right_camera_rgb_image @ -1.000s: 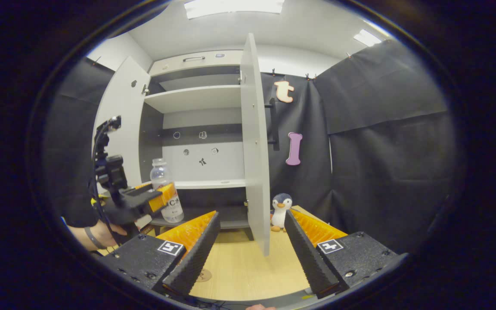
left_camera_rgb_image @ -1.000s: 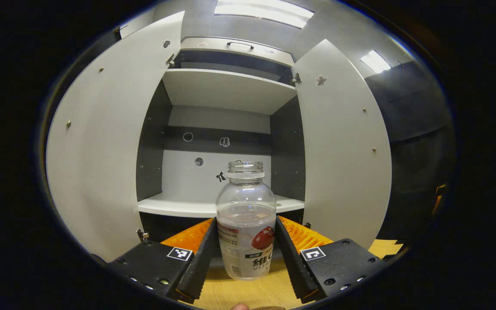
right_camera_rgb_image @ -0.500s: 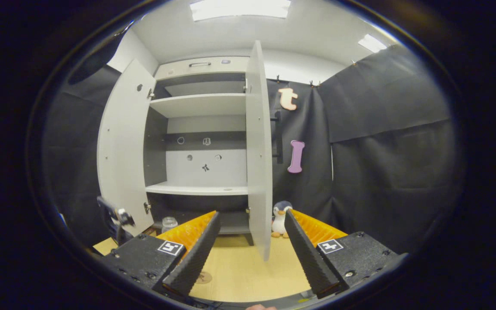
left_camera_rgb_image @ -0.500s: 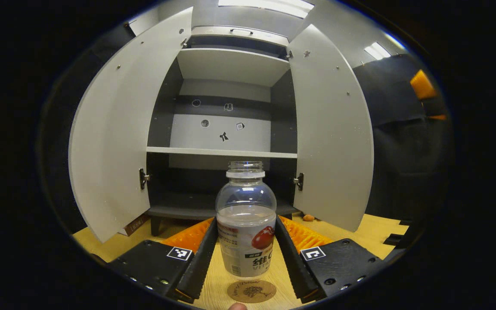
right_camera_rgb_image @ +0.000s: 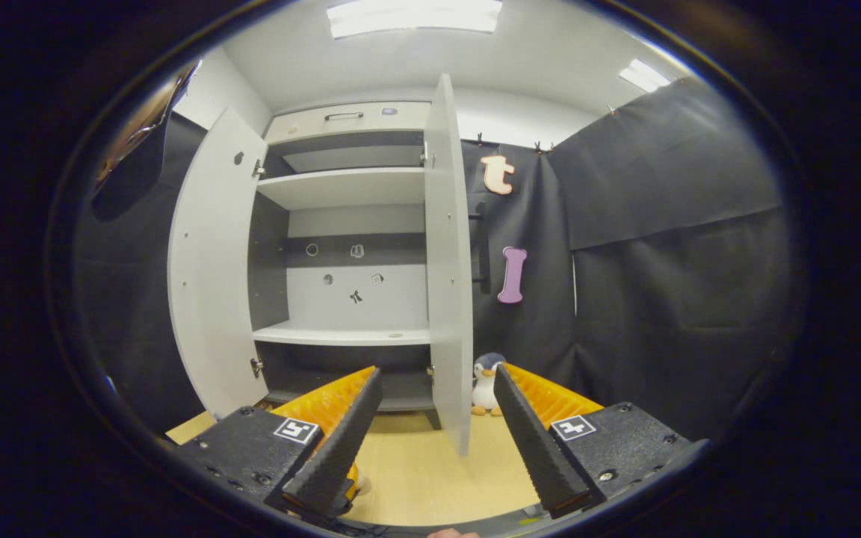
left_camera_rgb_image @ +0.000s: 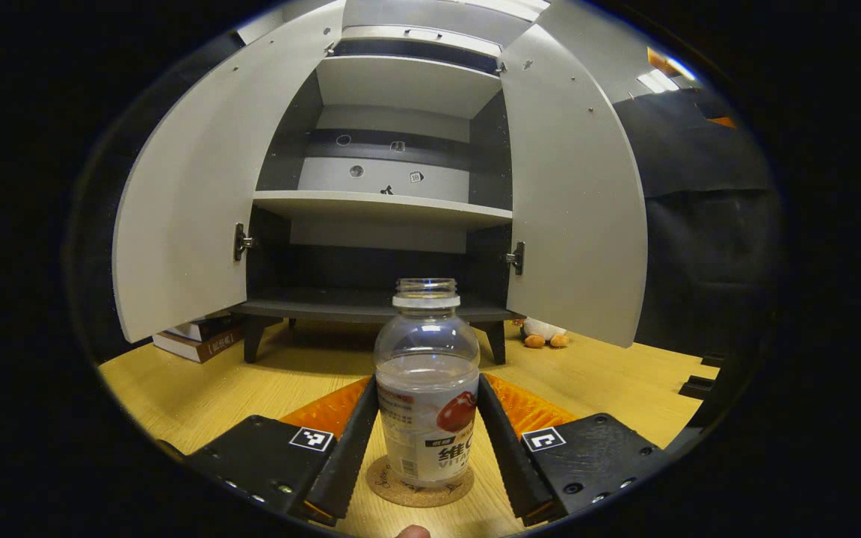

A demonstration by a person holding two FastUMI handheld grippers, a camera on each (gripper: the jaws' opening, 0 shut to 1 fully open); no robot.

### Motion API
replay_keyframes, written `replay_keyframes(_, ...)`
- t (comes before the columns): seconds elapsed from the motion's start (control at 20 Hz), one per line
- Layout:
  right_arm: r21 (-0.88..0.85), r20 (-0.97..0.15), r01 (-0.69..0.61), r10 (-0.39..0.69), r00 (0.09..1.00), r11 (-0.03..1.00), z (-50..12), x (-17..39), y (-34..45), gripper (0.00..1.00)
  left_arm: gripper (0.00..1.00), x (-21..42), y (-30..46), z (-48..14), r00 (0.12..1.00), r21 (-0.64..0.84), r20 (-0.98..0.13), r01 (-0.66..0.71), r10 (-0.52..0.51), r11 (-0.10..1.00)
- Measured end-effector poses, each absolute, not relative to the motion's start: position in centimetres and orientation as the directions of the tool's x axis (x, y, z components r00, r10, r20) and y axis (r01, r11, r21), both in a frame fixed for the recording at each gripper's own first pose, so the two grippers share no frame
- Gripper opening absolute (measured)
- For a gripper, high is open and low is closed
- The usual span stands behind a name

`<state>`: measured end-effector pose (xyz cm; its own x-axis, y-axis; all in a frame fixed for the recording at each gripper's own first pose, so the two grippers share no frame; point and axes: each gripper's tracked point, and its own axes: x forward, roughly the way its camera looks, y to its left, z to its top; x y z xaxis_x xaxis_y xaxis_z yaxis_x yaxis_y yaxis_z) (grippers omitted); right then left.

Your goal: Grasp the bottle in the cabinet with the left hand and place it on the coaster, then close the right door with the right hand and the left door with the left hand.

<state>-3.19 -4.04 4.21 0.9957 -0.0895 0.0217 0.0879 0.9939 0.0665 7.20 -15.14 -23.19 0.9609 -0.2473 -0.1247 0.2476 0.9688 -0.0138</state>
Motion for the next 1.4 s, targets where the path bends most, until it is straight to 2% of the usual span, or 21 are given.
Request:
replay_keyframes(0.05,0.062,0.014,0.085,-0.086,0.996,0.994,4.0,-3.1,-3.9,0.94,0.77,7.2,-15.1,-23.1,0.963,0.001,-0.113,0.246,-0.244,0.969)
replay_keyframes(0.2,0.044,-0.004,0.071,-0.071,0.997,0.997,3.6,-2.9,-3.4,0.98,0.77,7.2,-14.8,-23.2,0.967,0.045,-0.109,0.238,-0.232,0.970)
replay_keyframes(0.35,0.044,-0.005,0.060,-0.060,0.998,0.997,3.5,-2.7,-3.0,0.98,0.77,6.9,-15.0,-23.0,0.969,0.063,-0.098,0.231,-0.225,0.971)
replay_keyframes(0.4,0.043,-0.006,0.058,-0.058,0.998,0.997,3.5,-2.6,-2.9,0.94,0.77,7.0,-15.0,-23.1,0.971,0.060,-0.097,0.226,-0.220,0.972)
replay_keyframes(0.55,0.044,-0.010,0.059,-0.059,0.998,0.997,3.4,-2.5,-3.1,0.94,0.80,7.0,-14.9,-24.0,0.970,0.066,-0.130,0.213,-0.204,0.975)
replay_keyframes(0.6,0.043,-0.013,0.061,-0.060,0.998,0.997,3.3,-2.5,-3.1,0.98,0.81,7.0,-14.8,-23.9,0.971,0.060,-0.125,0.211,-0.203,0.976)
replay_keyframes(0.7,0.036,-0.022,0.068,-0.068,0.997,0.997,3.0,-2.6,-3.5,0.98,0.81,6.9,-14.7,-23.7,0.973,0.071,-0.115,0.210,-0.201,0.975)
replay_keyframes(0.85,0.044,-0.044,0.074,-0.072,0.996,0.996,2.3,-2.8,-4.0,0.95,0.95,6.6,-15.1,-24.3,0.961,0.055,-0.149,0.242,-0.232,0.969)
replay_keyframes(0.9,0.049,-0.050,0.077,-0.075,0.996,0.996,2.2,-2.8,-4.2,0.98,0.96,6.3,-14.7,-23.9,0.964,0.049,-0.147,0.232,-0.222,0.972)
replay_keyframes(1.0,0.051,-0.058,0.083,-0.080,0.995,0.995,1.8,-2.8,-4.5,0.94,0.96,6.1,-13.7,-22.5,0.974,0.040,-0.124,0.197,-0.190,0.980)
replay_keyframes(1.05,0.053,-0.058,0.084,-0.081,0.995,0.995,1.7,-2.9,-4.6,0.98,0.96,6.0,-13.4,-21.6,0.978,0.033,-0.106,0.185,-0.181,0.982)
replay_keyframes(1.15,0.057,-0.066,0.076,-0.073,0.995,0.995,1.3,-2.7,-4.5,0.95,0.96,5.5,-12.9,-19.4,0.982,0.025,-0.078,0.173,-0.171,0.985)
replay_keyframes(1.2,0.055,-0.076,0.067,-0.063,0.995,0.996,1.0,-2.7,-4.4,0.98,0.96,5.3,-12.8,-18.2,0.983,0.023,-0.060,0.176,-0.174,0.984)
replay_keyframes(1.4,0.061,-0.079,0.044,-0.039,0.996,0.997,0.5,-2.5,-4.0,0.98,0.96,4.2,-13.0,-13.0,0.976,-0.028,-0.019,0.218,-0.219,0.976)
